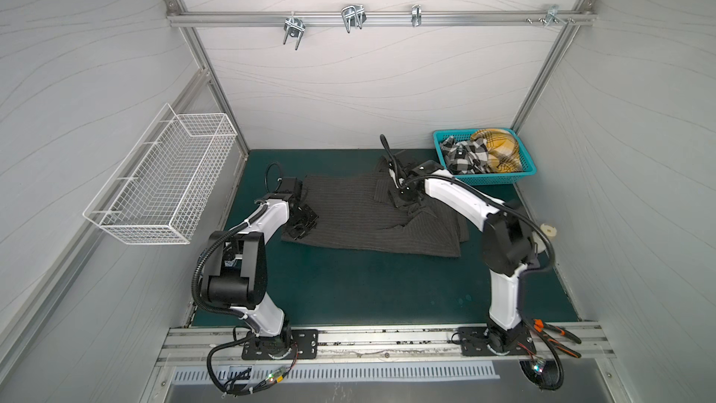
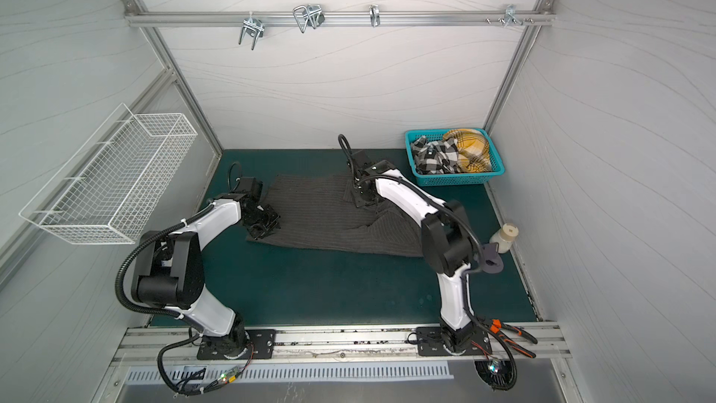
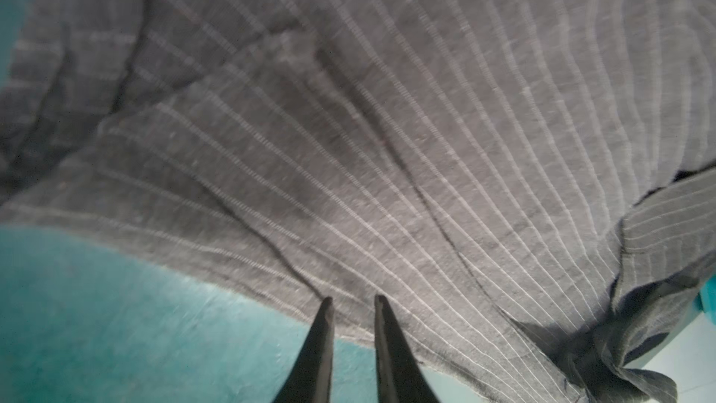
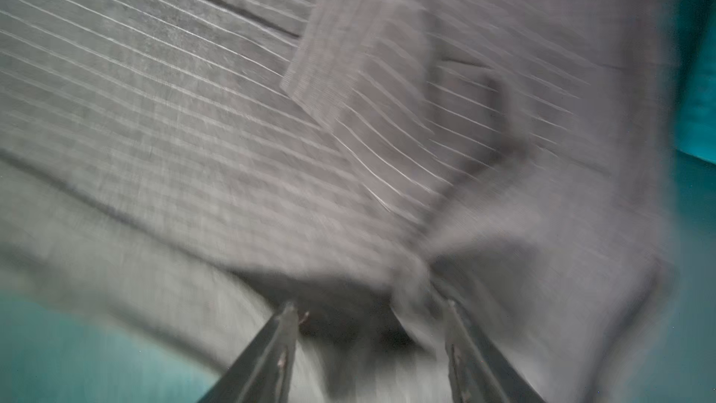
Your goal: Fold and stack the long sleeve shirts
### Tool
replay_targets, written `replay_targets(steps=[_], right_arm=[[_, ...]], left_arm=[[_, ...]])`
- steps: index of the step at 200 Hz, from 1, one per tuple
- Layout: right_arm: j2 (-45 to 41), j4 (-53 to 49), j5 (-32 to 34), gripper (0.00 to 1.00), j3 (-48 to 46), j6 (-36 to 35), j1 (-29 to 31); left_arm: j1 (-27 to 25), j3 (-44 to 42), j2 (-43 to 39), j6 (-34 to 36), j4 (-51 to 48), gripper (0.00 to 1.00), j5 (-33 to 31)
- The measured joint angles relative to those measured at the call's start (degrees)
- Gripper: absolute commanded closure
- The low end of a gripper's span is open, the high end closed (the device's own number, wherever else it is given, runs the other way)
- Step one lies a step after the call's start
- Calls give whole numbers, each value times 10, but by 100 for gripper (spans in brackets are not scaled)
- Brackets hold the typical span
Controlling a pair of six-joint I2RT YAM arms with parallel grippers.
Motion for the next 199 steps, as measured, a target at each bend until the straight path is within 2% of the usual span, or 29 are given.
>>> replay_targets(steps=[35,61,66,76,79,89,109,147,173,199], right_arm=[[118,-5,-6,40,87,0,-23],[143,-7,-20,44,120,9,-52],[143,-7,-24,49,122,9,-56],[143,-7,-30,65,127,13,-66],[143,-6,-33,72,127,7,-68],[143,-4,-42,85,130,10,-75],[143,-1,-69,100,130,10,-84],[130,15,-120,100,101,12,-92],[104,19,-156,100,80,26,-99],[80,34,-188,100,72,40,-109]], left_arm=[[11,13,28,9,2,95,-3],[19,4,47,10,2,94,-13],[21,-1,47,10,2,93,-14],[21,-10,47,10,1,91,-16],[21,-12,47,10,1,89,-16],[20,-14,47,10,-3,81,-17],[11,-6,43,15,-12,63,-28],[-45,81,16,26,-32,38,-30],[-101,152,25,-1,13,37,8],[-146,223,99,-32,73,36,54]])
